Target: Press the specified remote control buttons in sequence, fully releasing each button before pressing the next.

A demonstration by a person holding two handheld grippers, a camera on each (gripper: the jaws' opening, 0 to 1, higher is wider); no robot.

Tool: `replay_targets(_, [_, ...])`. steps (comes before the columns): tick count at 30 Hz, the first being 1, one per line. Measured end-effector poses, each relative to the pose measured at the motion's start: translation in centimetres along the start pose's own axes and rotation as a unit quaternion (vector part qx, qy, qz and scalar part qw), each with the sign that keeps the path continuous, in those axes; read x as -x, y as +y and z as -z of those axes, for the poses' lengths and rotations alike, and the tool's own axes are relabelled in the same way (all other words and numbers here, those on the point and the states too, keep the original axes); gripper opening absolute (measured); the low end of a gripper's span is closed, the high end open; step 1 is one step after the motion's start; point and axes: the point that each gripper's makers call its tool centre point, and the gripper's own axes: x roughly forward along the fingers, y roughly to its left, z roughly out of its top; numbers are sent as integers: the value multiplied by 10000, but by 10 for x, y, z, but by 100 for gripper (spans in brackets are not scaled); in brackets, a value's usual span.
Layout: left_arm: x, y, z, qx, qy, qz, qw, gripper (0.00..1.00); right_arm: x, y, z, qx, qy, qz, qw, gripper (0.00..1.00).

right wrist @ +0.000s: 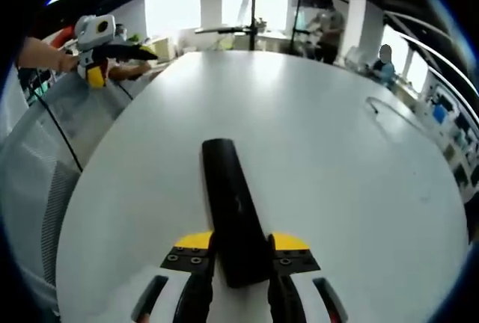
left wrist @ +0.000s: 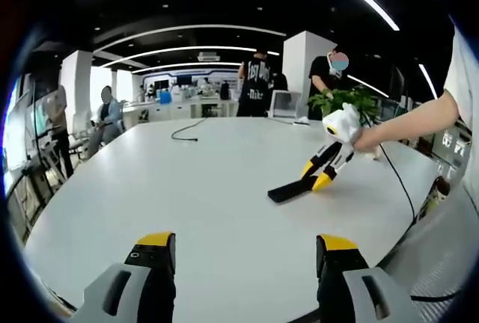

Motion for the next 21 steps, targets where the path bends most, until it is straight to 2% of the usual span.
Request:
replay_targets(10, [0,0,2,-59,71,-6,10000,79,-1,-8,1,-94,-102,76,9999,25])
replay_targets(21, [1,1,-2,-66,-37,-39,10000,77,1,-15,0,-148,-238,93,9996,25])
